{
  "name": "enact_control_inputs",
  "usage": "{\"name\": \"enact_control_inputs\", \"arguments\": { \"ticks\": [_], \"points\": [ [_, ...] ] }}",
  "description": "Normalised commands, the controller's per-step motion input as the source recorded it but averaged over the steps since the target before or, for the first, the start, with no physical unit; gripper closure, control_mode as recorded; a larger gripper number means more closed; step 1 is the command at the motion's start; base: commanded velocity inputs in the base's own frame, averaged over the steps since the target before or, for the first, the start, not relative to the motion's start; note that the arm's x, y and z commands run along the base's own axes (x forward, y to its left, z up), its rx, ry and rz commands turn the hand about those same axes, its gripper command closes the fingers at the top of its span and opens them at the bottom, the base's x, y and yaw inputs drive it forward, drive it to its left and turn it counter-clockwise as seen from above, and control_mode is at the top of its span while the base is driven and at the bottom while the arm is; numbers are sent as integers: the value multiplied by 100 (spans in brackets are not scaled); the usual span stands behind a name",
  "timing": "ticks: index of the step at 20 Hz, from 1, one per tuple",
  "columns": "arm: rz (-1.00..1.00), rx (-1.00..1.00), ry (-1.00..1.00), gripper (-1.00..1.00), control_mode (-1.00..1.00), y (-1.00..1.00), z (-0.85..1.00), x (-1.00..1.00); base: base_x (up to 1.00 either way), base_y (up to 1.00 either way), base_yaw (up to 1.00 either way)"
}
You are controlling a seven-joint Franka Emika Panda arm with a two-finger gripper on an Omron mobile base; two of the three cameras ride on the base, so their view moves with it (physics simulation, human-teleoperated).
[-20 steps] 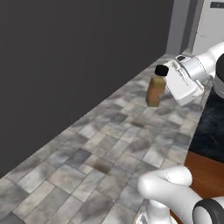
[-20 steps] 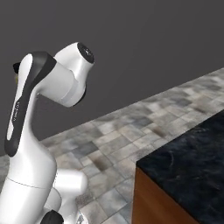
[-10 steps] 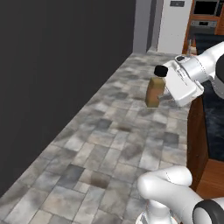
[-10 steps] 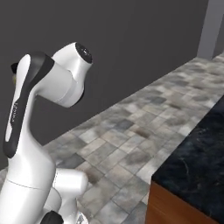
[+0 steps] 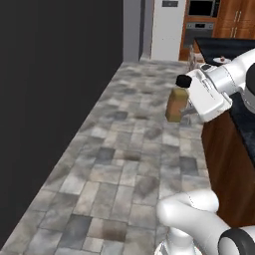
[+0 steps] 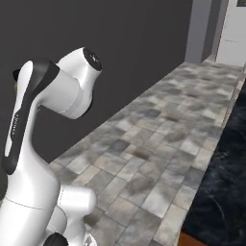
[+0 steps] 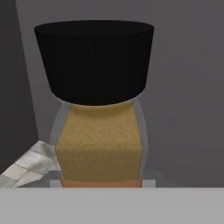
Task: Take the cinnamon bottle from the cabinet and place it on the dining table, next to the plate with the cupcake. Then take the chocolate from the dining counter and place it on the cupcake plate.
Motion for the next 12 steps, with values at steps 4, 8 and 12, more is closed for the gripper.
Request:
{"name": "enact_control_inputs", "arguments": {
  "ticks": [4, 8, 12],
  "points": [
    [0, 0, 0, 100, 100, 0, 0, 0, 92, 27, -23],
    [0, 0, 0, 100, 100, 0, 0, 0, 92, 27, -24],
    [0, 0, 0, 100, 100, 0, 0, 0, 93, 23, -21]
  ]
}}
